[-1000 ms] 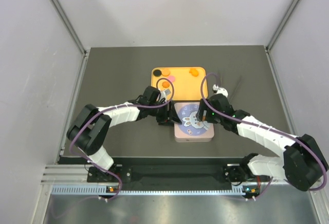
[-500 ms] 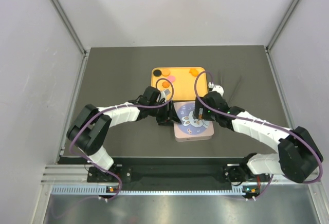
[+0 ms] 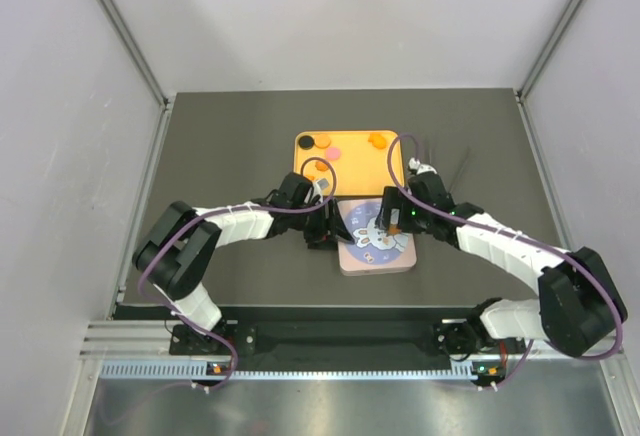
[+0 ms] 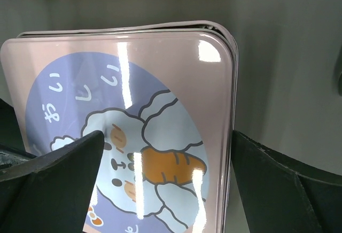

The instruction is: Pack the cookies

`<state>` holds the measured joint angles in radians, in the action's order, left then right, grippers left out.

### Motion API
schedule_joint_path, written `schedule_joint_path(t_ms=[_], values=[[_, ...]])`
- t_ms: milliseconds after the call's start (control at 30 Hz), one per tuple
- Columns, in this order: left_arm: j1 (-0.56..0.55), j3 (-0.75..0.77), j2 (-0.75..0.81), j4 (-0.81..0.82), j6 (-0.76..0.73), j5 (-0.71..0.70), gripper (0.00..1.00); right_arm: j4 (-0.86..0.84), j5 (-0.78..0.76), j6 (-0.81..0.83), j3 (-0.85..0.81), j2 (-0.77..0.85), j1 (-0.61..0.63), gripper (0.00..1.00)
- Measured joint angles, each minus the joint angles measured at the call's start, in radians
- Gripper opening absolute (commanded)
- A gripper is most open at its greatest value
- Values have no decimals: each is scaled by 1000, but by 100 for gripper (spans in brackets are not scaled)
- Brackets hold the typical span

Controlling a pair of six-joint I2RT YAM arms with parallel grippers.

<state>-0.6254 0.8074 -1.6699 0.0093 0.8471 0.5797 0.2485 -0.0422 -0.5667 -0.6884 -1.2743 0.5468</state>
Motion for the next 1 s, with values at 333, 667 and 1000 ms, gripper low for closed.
schedule_joint_path(t_ms=[333,667,1000], values=[[-3,-23,0,45,46,-1,69,4,138,45,-87,-116,-114,99],[8,31,6,-47,-3,-52,75,1,166,83,-202,-242,-115,93],[53,127,85,-215,-123,-174,77,7,169,115,-244,-277,-117,95]])
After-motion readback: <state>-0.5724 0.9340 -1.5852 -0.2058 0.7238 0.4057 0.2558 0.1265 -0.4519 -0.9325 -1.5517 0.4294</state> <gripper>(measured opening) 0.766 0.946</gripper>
